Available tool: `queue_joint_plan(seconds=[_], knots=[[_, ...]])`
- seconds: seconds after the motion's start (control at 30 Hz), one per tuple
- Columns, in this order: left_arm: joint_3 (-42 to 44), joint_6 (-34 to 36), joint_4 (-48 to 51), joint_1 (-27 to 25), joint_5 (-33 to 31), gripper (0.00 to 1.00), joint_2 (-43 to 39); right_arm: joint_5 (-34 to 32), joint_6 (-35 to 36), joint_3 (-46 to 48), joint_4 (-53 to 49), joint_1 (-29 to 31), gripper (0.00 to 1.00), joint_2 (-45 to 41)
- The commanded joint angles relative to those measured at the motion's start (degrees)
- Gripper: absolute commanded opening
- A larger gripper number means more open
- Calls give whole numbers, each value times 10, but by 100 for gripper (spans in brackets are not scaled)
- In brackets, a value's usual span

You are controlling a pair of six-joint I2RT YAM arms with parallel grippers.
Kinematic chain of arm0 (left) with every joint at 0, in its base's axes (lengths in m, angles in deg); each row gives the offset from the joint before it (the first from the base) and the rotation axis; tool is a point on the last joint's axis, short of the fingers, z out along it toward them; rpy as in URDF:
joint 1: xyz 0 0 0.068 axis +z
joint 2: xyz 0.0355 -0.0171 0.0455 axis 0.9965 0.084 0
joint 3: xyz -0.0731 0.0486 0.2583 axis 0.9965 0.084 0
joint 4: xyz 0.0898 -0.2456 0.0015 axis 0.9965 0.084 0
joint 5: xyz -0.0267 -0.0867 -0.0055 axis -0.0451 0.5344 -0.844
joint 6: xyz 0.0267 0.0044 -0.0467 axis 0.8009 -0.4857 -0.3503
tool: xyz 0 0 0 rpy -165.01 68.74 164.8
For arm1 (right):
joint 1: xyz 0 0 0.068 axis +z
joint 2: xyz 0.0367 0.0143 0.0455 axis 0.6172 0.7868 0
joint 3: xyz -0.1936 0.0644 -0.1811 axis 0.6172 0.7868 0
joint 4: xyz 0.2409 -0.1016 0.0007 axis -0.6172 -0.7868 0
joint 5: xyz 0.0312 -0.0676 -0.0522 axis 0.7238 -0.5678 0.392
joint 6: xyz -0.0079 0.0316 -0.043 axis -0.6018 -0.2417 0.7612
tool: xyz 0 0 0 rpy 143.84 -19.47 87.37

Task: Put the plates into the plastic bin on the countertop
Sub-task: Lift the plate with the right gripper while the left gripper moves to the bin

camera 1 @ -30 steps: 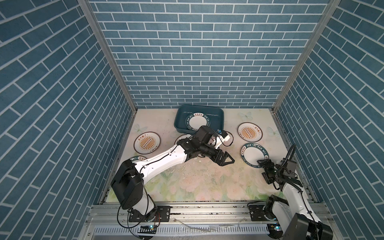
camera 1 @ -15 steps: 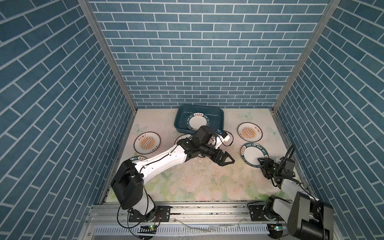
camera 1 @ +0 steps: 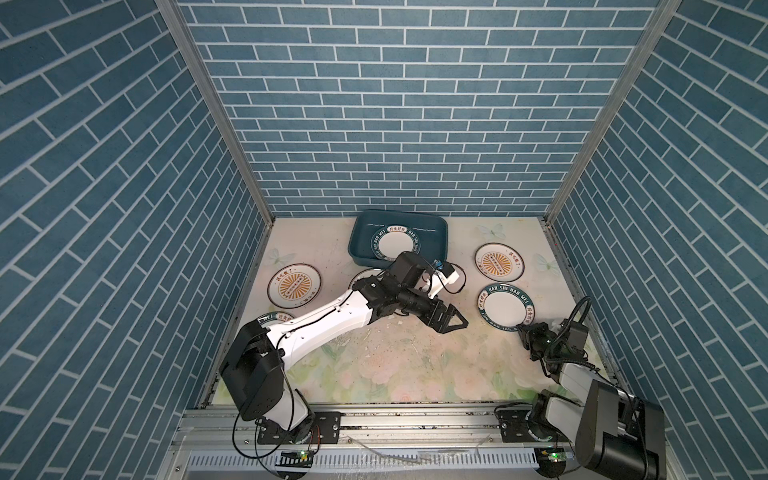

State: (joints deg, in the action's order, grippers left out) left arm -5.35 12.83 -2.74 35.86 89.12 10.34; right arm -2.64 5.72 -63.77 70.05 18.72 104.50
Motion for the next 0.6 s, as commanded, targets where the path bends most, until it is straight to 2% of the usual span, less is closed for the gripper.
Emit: queue_joint_plan(seconds=[0.0, 0.37, 0.57], knots=[[-4, 10, 10, -1, -6, 100, -10, -25, -5, 8, -104, 1, 0, -31], [-4, 11, 18, 3, -30, 100, -12, -47, 1, -85, -383, 2, 0, -256], [3, -1, 13, 19, -48, 100, -18, -19, 31, -147, -426, 2, 0, -279]])
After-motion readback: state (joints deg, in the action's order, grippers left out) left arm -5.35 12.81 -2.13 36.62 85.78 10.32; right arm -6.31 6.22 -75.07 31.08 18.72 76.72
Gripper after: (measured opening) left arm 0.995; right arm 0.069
